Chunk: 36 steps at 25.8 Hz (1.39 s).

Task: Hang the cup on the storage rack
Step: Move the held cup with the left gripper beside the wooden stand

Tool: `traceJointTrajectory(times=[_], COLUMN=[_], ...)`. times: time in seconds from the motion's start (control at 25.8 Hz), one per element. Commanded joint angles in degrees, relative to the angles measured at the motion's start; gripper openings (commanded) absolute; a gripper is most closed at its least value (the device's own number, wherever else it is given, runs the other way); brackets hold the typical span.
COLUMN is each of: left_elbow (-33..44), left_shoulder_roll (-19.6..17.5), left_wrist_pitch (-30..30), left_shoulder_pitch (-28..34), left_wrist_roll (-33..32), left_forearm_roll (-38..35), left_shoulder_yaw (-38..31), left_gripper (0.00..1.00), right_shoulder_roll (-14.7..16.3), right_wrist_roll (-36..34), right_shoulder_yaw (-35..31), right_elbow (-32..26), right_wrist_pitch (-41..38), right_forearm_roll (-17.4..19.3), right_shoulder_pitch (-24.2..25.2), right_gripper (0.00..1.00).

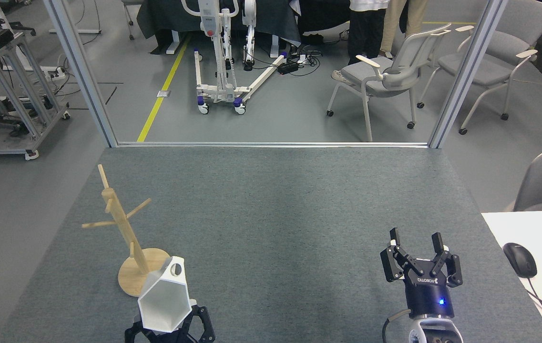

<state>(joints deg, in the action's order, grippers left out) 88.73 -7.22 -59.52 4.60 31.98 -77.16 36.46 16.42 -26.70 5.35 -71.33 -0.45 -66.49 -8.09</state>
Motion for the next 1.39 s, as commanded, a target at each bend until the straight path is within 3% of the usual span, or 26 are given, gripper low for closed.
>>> traceJointTrajectory(times=[0.0, 0.23, 0.46, 0.7, 0.93, 1.35], left_elbow=[-0.14, -1.90, -3.30, -4.36, -4.53, -4.53], left_shoulder_roll=[-3.41, -4.91, -5.08, -7.89, -8.51, -10.00], left_wrist_pitch=[-0.48, -0.48, -0.48, -0.48, -0.48, -0.48], left_shoulder_pitch=[-0.03, -0.38, -1.00, -2.23, -3.11, -5.83], left_wrist_roll=[-1.74, -4.64, -11.76, -14.49, -19.67, -20.20], left_forearm_roll=[0.00, 0.35, 0.87, 2.90, 6.15, 8.26], left_shoulder_yaw=[-0.51, -5.87, -9.56, -12.02, -14.57, -16.86], left_gripper=[0.00, 0.00, 0.00, 0.00, 0.00, 0.00], right_shoulder_roll=[0.02, -0.07, -0.07, 0.02, 0.54, 0.90], right_wrist_roll=[3.06, 12.90, 13.34, 13.51, 19.14, 19.23], right_shoulder_yaw=[-0.08, -0.61, -0.69, -0.61, -0.96, -0.96], right_elbow=[-1.35, -5.22, -5.22, -5.39, -6.27, -6.27], right_wrist_pitch=[0.98, 3.35, 3.44, 3.44, 3.44, 3.44], right_forearm_roll=[-0.13, -0.30, -1.18, -1.71, -1.71, -1.71], right_shoulder_pitch=[0.00, -0.35, -0.26, -0.09, -0.09, -0.09], right_gripper=[0.99, 0.99, 0.99, 0.99, 0.99, 0.99])
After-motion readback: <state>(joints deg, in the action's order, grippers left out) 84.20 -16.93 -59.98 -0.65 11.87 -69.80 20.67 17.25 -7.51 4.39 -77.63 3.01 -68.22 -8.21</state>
